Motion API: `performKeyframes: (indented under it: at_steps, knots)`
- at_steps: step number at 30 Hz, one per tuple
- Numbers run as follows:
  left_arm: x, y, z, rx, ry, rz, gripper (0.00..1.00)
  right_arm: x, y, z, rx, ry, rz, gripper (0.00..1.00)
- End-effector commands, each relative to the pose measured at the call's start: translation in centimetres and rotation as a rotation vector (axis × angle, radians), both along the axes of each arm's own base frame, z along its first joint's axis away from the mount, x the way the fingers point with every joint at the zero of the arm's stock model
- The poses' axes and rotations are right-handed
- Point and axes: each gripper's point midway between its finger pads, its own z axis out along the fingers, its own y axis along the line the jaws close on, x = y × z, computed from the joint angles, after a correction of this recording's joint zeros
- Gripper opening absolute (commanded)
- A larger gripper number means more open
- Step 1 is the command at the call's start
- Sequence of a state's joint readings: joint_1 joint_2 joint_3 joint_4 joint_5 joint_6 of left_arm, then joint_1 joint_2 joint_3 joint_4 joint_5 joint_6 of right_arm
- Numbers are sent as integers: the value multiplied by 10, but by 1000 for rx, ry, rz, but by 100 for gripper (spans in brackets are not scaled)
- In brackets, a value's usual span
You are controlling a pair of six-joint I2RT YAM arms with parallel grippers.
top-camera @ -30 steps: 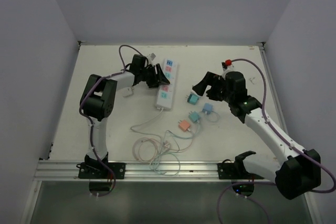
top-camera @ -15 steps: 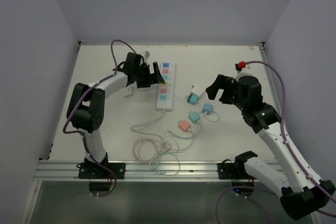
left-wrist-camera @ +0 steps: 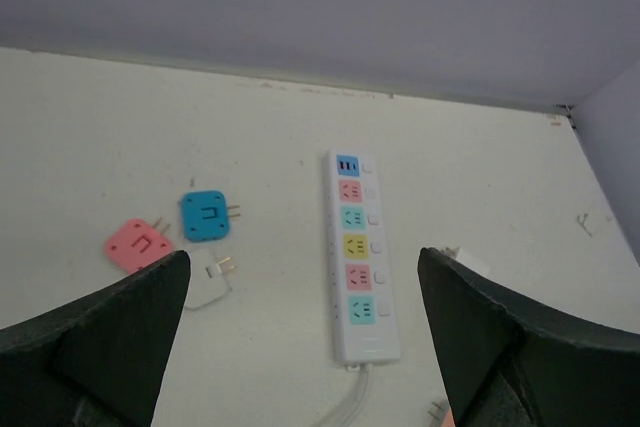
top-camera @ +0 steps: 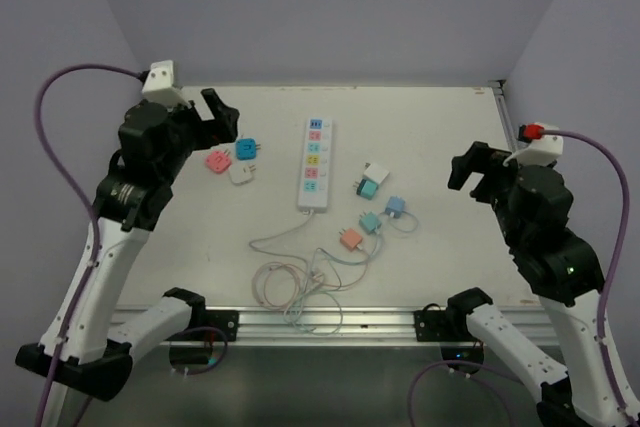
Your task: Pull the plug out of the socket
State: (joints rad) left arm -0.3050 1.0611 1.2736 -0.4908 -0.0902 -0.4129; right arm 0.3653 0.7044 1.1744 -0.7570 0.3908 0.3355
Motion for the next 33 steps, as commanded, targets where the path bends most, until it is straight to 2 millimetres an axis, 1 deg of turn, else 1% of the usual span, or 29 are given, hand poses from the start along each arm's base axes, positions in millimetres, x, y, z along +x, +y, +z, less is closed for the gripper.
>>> performKeyframes:
  at_steps: [1,2,3,4,5,6,7,8,9,10,11,12,13,14,15,16,17,19,20,21,22,23,25,29,31,32,33]
  knots:
    - [-42,55,42,125,-76,172,100,-24,-34,27,-92,-54,-98,99]
    - [-60,69,61,120,-128,216,100,-31,-39,32,-105,-75,-103,99]
    - [-74,77,76,116,-160,241,99,-36,-42,41,-107,-100,-108,99]
    - [-85,84,87,119,-190,260,100,-40,-44,45,-113,-116,-108,99]
    - [-103,96,99,114,-224,299,100,-47,-48,52,-121,-147,-107,99]
    - [-116,104,116,100,-269,323,99,-51,-51,56,-122,-161,-110,99]
    - [-131,115,127,91,-306,360,100,-55,-53,59,-125,-176,-113,99]
    - [-140,121,132,87,-321,380,100,-62,-58,65,-130,-201,-120,99]
    - [-151,127,141,73,-350,400,100,-66,-59,68,-131,-215,-120,99]
    - [-164,134,147,57,-379,423,100,-70,-61,71,-132,-230,-122,99]
    - [-171,137,151,45,-401,430,100,-73,-63,75,-139,-248,-121,99]
    - [-177,139,153,37,-413,433,100,-79,-65,78,-135,-271,-123,99]
    - [-188,143,157,20,-441,438,99,-81,-67,80,-135,-285,-122,99]
    - [-193,144,158,12,-451,440,100,-83,-68,81,-136,-298,-124,99]
    - [-197,146,159,6,-462,445,100,-88,-70,84,-131,-320,-130,99]
    - [-207,150,161,0,-483,448,100,-90,-71,84,-130,-329,-131,99]
    - [-206,151,157,11,-489,454,99,-91,-72,83,-134,-339,-131,99]
    - [-217,160,155,17,-518,487,100,-97,-74,88,-135,-384,-133,99]
    - [-218,162,152,18,-521,496,100,-96,-74,83,-142,-386,-131,99]
    - [-220,164,151,16,-522,504,100,-97,-76,83,-141,-395,-137,99]
    - [-224,167,149,13,-526,517,100,-102,-78,86,-130,-424,-141,99]
    - [-223,167,146,17,-520,523,100,-102,-77,83,-130,-424,-141,99]
    - [-223,170,144,19,-515,540,100,-106,-79,84,-121,-448,-146,99]
    - [-214,166,134,24,-504,534,100,-106,-81,83,-121,-469,-159,99]
    - [-214,165,134,-1,-518,533,100,-106,-80,84,-126,-474,-151,99]
    - [-211,164,131,-5,-520,530,99,-103,-79,83,-132,-468,-146,99]
    - [-213,164,131,-14,-534,530,100,-103,-78,83,-134,-467,-144,99]
